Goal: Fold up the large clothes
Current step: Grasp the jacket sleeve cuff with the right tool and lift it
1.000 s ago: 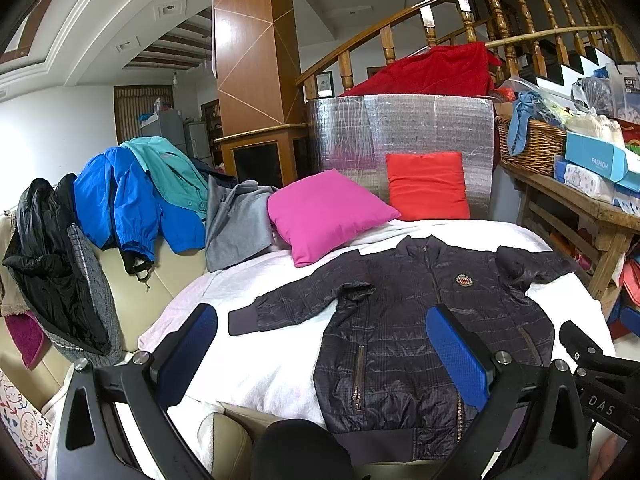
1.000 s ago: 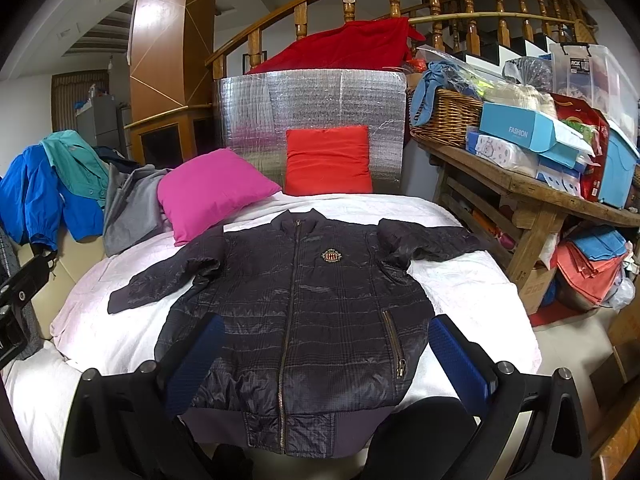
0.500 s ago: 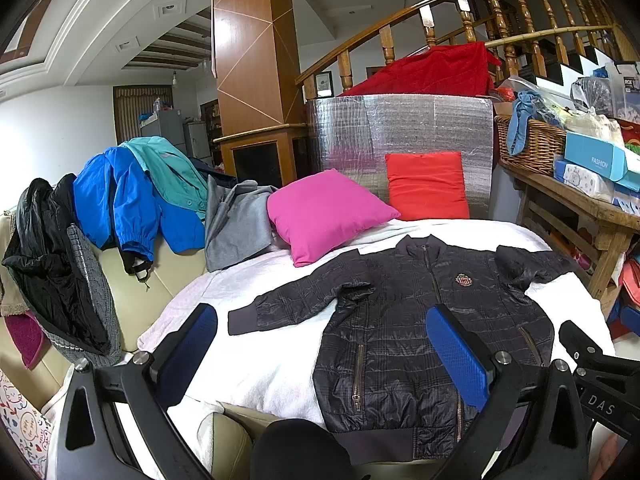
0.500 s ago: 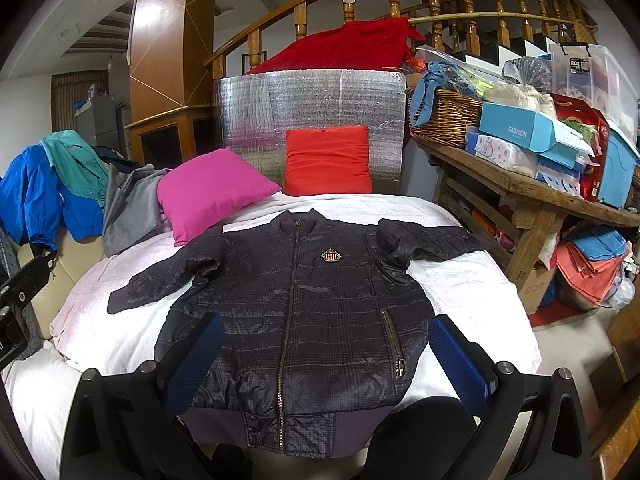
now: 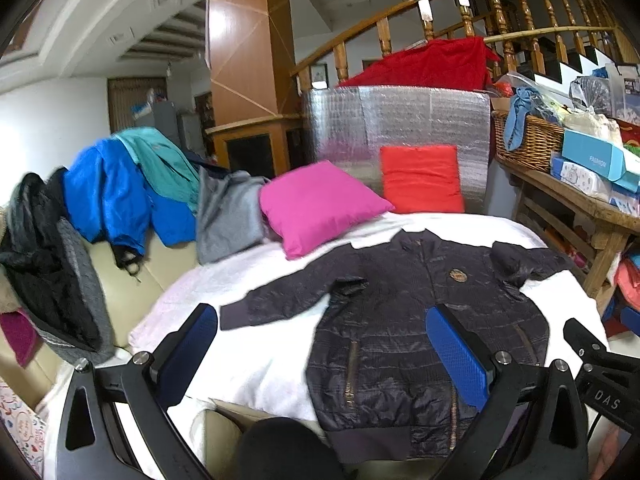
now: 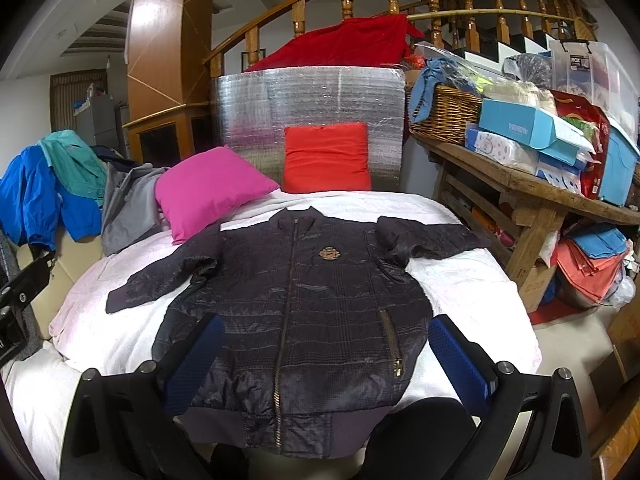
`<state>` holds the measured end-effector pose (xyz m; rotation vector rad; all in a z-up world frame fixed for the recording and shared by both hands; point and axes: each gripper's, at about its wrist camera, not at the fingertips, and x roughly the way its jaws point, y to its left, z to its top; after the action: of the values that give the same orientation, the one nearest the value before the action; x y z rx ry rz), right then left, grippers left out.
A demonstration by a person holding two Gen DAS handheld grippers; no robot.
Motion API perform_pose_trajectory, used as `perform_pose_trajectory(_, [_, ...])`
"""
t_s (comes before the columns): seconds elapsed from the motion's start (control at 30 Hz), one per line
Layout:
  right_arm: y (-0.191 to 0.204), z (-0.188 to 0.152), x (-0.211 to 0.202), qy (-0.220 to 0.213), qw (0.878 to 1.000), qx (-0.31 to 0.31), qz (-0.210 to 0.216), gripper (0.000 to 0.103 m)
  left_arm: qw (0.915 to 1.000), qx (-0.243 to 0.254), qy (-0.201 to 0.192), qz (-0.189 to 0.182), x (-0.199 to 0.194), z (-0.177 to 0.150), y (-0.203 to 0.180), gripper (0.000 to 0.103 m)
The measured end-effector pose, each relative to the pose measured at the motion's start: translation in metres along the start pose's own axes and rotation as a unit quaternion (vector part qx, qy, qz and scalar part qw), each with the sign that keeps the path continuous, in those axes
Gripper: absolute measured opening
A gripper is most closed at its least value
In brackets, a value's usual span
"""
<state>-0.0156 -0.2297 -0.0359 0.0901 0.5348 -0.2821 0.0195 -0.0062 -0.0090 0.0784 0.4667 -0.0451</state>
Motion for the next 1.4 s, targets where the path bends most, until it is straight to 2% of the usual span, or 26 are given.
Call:
perform_pose_trajectory(0.1, [-0.026, 0.008, 0.013, 0.002, 1.000, 0.026, 0.010, 0.103, 0.9992, -0.005, 0.035, -0.021, 0.029, 0.009, -0.004, 0.103])
perform_pose_trajectory(0.23, [-0.085, 0.027, 0.048, 0.015, 0.996, 0.092, 0.009, 0.103, 0.9934, -0.005, 0.107, -0.041, 0.092, 0.012, -0.016, 0.103])
perform_pose_trajectory(0.27, [-0.104, 0.031, 0.062, 0.022, 0.993, 0.115, 0.013, 0.103, 0.9889, -0.003, 0.140, -0.047, 0.119, 0.010, -0.023, 0.103])
perform_pose_trajectory(0.33, [-0.136, 0.037, 0.089, 0.034, 0.987, 0.156, 0.028, 0.103, 0.9820, -0.006, 0.179, -0.060, 0.154, 0.006, -0.032, 0.103])
perform_pose_trajectory(0.37, [-0.154, 0.038, 0.106, 0.042, 0.982, 0.179, 0.040, 0.103, 0.9759, -0.008, 0.208, -0.066, 0.184, 0.002, -0.039, 0.103])
perform_pose_trajectory(0.47, [-0.205, 0.037, 0.163, 0.065, 0.961, 0.256, 0.078, 0.103, 0.9619, -0.016, 0.262, -0.074, 0.246, -0.010, -0.057, 0.103])
perform_pose_trajectory(0.5, [-0.220, 0.034, 0.182, 0.069, 0.953, 0.281, 0.088, 0.103, 0.9566, -0.018, 0.281, -0.075, 0.269, -0.014, -0.065, 0.103])
perform_pose_trajectory(0.57, [-0.255, 0.026, 0.225, 0.074, 0.929, 0.345, 0.111, 0.103, 0.9495, -0.024, 0.303, -0.078, 0.304, -0.019, -0.077, 0.103])
perform_pose_trajectory(0.63, [-0.282, 0.017, 0.264, 0.076, 0.899, 0.409, 0.135, 0.103, 0.9468, -0.024, 0.312, -0.076, 0.330, -0.020, -0.087, 0.103])
perform_pose_trajectory(0.77, [-0.326, -0.003, 0.339, 0.060, 0.829, 0.529, 0.171, 0.103, 0.9505, -0.025, 0.301, -0.072, 0.379, -0.009, -0.112, 0.103])
perform_pose_trajectory(0.83, [-0.345, -0.006, 0.373, 0.060, 0.806, 0.566, 0.164, 0.103, 0.9530, -0.030, 0.292, -0.075, 0.397, 0.000, -0.121, 0.103])
perform_pose_trajectory(0.9, [-0.358, -0.003, 0.397, 0.058, 0.803, 0.573, 0.152, 0.101, 0.9566, -0.032, 0.280, -0.076, 0.411, 0.007, -0.128, 0.103])
perform_pose_trajectory(0.97, [-0.372, 0.002, 0.422, 0.057, 0.805, 0.576, 0.130, 0.096, 0.9650, -0.020, 0.253, -0.064, 0.421, 0.014, -0.138, 0.103])
perform_pose_trajectory(1.03, [-0.383, 0.004, 0.444, 0.060, 0.801, 0.584, 0.116, 0.090, 0.9693, -0.005, 0.240, -0.054, 0.431, 0.016, -0.139, 0.103])
perform_pose_trajectory(1.1, [-0.393, 0.008, 0.465, 0.064, 0.799, 0.587, 0.109, 0.086, 0.9689, 0.002, 0.242, -0.052, 0.439, 0.014, -0.141, 0.103])
perform_pose_trajectory(1.17, [-0.402, 0.010, 0.485, 0.065, 0.803, 0.584, 0.096, 0.081, 0.9671, 0.006, 0.248, -0.056, 0.446, 0.009, -0.141, 0.103])
perform_pose_trajectory(1.23, [-0.408, 0.013, 0.495, 0.066, 0.812, 0.575, 0.074, 0.060, 0.9663, 0.013, 0.251, -0.056, 0.452, 0.004, -0.141, 0.103])
perform_pose_trajectory(1.27, [-0.410, 0.018, 0.499, 0.062, 0.818, 0.568, 0.071, 0.053, 0.9658, 0.019, 0.253, -0.056, 0.454, 0.002, -0.142, 0.103])
perform_pose_trajectory(1.33, [-0.409, 0.019, 0.505, 0.064, 0.822, 0.560, 0.083, 0.022, 0.9662, 0.024, 0.251, -0.053, 0.452, 0.000, -0.142, 0.103])
perform_pose_trajectory(1.4, [-0.402, 0.021, 0.506, 0.065, 0.832, 0.547, 0.072, 0.012, 0.9674, 0.026, 0.247, -0.050, 0.450, 0.000, -0.141, 0.103])
